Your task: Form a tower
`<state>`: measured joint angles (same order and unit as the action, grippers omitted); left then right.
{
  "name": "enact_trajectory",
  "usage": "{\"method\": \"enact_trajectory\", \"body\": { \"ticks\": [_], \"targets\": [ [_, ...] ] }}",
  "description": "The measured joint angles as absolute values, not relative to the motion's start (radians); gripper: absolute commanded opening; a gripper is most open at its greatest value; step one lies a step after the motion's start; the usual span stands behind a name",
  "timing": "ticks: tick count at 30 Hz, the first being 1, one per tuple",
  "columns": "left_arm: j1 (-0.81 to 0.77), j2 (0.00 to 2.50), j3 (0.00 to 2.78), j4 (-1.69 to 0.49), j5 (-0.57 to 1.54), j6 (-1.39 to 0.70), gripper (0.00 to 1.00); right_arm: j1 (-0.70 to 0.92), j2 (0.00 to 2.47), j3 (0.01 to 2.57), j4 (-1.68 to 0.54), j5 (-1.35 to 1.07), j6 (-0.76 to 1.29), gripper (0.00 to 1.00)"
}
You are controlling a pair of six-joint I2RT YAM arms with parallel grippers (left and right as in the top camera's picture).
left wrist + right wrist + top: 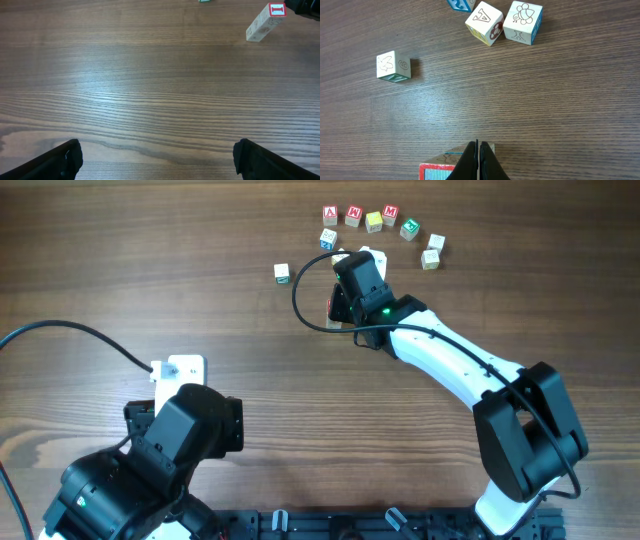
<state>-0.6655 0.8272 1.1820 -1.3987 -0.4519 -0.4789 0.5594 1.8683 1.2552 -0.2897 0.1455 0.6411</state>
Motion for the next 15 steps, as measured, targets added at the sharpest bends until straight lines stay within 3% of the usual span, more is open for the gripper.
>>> {"method": "enact_trajectory", "body": {
  "ticks": [15],
  "targets": [
    [-0.665,0.827,1.182,-1.399,-0.452,-0.479,1.00,0.559,1.868,1.255,-0.281,0.134,0.622,0.04]
  ]
}}
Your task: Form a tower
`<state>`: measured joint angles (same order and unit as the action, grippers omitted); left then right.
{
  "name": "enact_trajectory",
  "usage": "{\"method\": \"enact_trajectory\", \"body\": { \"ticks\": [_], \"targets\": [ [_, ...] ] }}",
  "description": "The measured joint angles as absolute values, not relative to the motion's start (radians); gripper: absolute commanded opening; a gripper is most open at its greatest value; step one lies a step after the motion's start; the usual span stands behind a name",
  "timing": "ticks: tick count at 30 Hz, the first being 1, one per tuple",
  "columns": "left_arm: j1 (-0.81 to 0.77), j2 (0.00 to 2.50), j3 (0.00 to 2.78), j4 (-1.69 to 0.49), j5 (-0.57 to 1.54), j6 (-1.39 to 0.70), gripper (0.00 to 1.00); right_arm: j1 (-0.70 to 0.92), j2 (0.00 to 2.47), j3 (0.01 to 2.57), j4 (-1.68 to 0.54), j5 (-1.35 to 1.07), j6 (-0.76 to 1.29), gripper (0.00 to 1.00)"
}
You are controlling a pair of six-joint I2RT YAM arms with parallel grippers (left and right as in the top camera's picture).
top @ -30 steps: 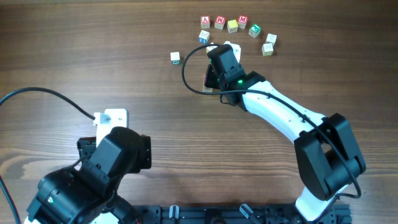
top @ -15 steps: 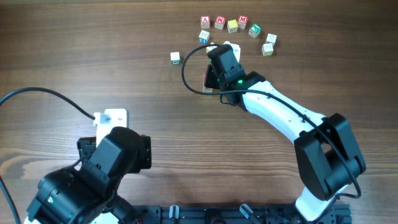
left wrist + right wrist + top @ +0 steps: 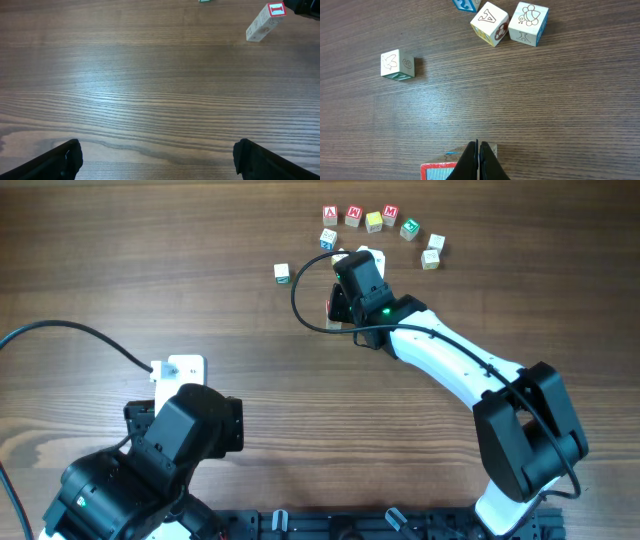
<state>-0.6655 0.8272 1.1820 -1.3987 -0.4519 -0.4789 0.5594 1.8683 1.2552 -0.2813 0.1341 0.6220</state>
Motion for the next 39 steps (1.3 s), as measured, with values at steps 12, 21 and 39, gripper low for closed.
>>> {"method": "enact_trajectory", "body": {
  "ticks": [12,21,39],
  "targets": [
    [-0.665,0.827,1.182,-1.399,-0.451,-0.479,1.00,0.559,1.868,1.255,-0.333,0.136,0.643,0.04],
    [-0.665,0.827,1.182,-1.399,-0.452,-0.479,1.00,0.559,1.868,1.255,-0.360,0.135,0.669,0.04],
    [-0.665,0.827,1.182,-1.399,-0.452,-0.479,1.00,0.559,1.868,1.255,-0.361,0.112,0.669,0.04]
  ]
}}
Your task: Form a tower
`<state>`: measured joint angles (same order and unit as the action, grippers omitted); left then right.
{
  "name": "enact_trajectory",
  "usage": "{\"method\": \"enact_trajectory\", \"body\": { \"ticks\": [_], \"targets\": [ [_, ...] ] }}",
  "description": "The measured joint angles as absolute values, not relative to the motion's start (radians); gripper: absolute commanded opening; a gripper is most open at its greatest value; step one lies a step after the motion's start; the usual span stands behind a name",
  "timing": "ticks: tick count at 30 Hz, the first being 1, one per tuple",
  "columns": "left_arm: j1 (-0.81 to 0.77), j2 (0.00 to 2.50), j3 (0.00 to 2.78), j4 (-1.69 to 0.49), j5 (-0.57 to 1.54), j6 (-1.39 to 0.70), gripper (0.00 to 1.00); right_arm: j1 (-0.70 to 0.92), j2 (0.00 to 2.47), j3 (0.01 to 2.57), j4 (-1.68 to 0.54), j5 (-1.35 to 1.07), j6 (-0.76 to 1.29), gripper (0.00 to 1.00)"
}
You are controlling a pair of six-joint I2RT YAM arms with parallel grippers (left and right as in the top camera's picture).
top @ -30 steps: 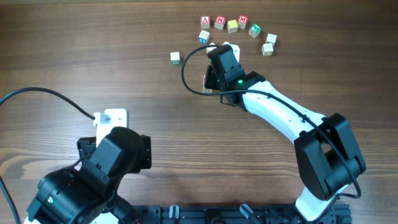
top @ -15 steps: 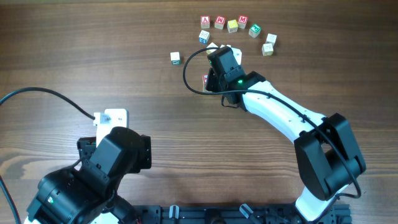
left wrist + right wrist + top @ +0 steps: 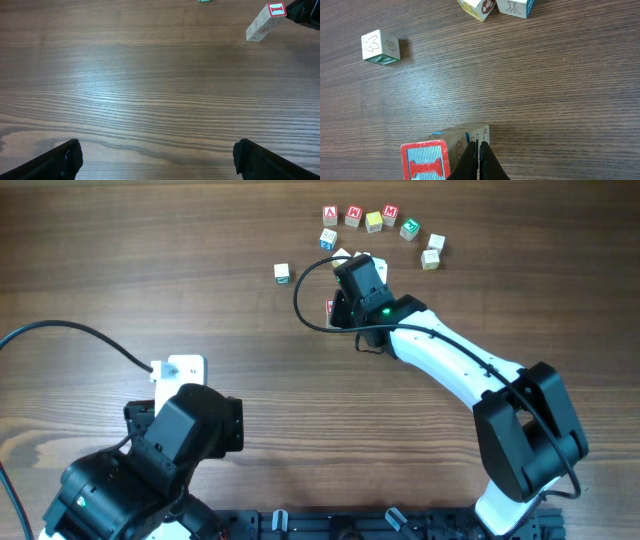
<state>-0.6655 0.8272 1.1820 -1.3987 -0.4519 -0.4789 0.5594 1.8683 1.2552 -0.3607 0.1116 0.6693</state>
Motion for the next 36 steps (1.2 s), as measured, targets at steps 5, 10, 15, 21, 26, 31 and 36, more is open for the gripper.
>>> {"method": "enact_trajectory", "body": {
  "ticks": [5,10,15,21,26,31,36],
  "targets": [
    [-0.665,0.827,1.182,-1.398,-0.452,-0.479,1.00,0.559,1.868,1.255,-0.358,0.105,0.669,0.04],
    [-0.665,0.827,1.182,-1.398,-0.452,-0.479,1.00,0.559,1.868,1.255,-0.351,0.105,0.669,0.04],
    [-0.665,0.827,1.182,-1.398,-0.451,-0.479,1.00,0.559,1.868,1.255,-0.351,0.105,0.669,0.04],
    [-0.665,0.827,1.182,-1.398,-0.451,-0.479,1.00,0.559,1.868,1.255,-0.351,0.104,0.669,0.04],
    [-0.665,0.827,1.182,-1.399,-0.452,-0.479,1.00,0.559,1.868,1.255,-0.351,0.101,0.669,0.04],
    [-0.665,0.827,1.182,-1.398,-0.452,-0.479,1.00,0.559,1.868,1.255,-0.351,0.093,0.669,0.04],
    [-0.665,0.827,1.182,-1.399,-0.452,-0.479,1.00,0.559,1.868,1.255,-0.351,0.092,0.669,0.04]
  ]
}}
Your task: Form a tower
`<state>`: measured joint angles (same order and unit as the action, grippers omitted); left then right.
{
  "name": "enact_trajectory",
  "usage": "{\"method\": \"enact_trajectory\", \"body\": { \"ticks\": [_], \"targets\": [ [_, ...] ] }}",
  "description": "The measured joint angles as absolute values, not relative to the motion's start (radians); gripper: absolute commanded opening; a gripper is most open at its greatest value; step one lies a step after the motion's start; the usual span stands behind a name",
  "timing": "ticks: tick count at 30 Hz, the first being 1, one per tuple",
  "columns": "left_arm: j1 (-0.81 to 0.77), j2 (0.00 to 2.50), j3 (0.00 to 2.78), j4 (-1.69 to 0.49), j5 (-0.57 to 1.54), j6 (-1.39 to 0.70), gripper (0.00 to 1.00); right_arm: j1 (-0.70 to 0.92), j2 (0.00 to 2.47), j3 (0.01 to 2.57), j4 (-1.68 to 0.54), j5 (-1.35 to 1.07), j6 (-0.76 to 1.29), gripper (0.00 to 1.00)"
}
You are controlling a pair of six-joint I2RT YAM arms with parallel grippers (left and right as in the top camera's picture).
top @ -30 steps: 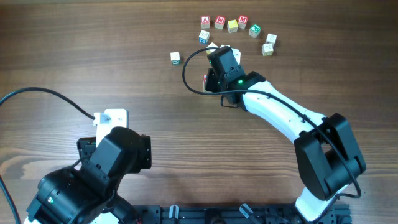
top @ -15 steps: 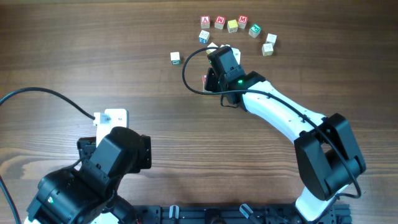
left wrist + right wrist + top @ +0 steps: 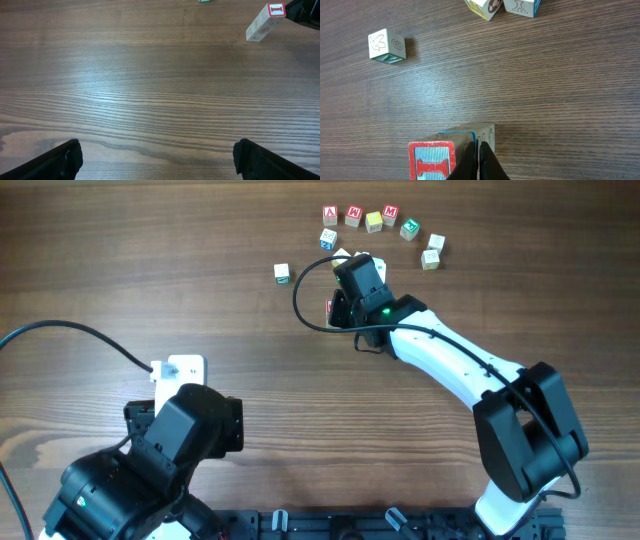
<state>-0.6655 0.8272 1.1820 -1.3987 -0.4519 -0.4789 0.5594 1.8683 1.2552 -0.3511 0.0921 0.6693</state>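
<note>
A tower of stacked letter blocks (image 3: 451,139), topped by a red "I" face, stands at the bottom of the right wrist view. It also shows as the tower (image 3: 330,308) in the overhead view and the tower (image 3: 265,22) far off in the left wrist view. My right gripper (image 3: 477,162) is shut with nothing in it, its tips against the tower's right side near the top. My left gripper (image 3: 157,160) is open over bare wood, far from the blocks.
Loose blocks lie beyond the tower: a white-green block (image 3: 386,46) to the left, a pair of blocks (image 3: 482,6) at the top edge, and a row of several blocks (image 3: 374,221) at the table's far side. A black cable (image 3: 300,300) loops beside the right wrist.
My right gripper has shifted slightly, so the tower and the loose white-green block sit a little further right in its view. It is still shut. The left arm has not moved.
My right gripper was shut over the tower, with only the top edge showing at the bottom of its view. By 1.2 s ago it had drawn back and the red "I" face and the stack's side showed. The tower stands unchanged now.
</note>
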Motion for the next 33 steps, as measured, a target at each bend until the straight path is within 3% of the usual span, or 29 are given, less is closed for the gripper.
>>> {"method": "enact_trajectory", "body": {
  "ticks": [14,26,33],
  "targets": [
    [-0.665,0.827,1.182,-1.398,-0.452,-0.479,1.00,0.564,1.781,1.255,-0.454,0.230,0.763,0.04],
    [-0.665,0.827,1.182,-1.398,-0.452,-0.479,1.00,0.663,1.778,1.257,-0.179,0.079,0.435,0.04],
    [-0.665,0.827,1.182,-1.399,-0.452,-0.479,1.00,0.669,1.852,1.257,-0.180,0.001,0.367,0.04]
  ]
}}
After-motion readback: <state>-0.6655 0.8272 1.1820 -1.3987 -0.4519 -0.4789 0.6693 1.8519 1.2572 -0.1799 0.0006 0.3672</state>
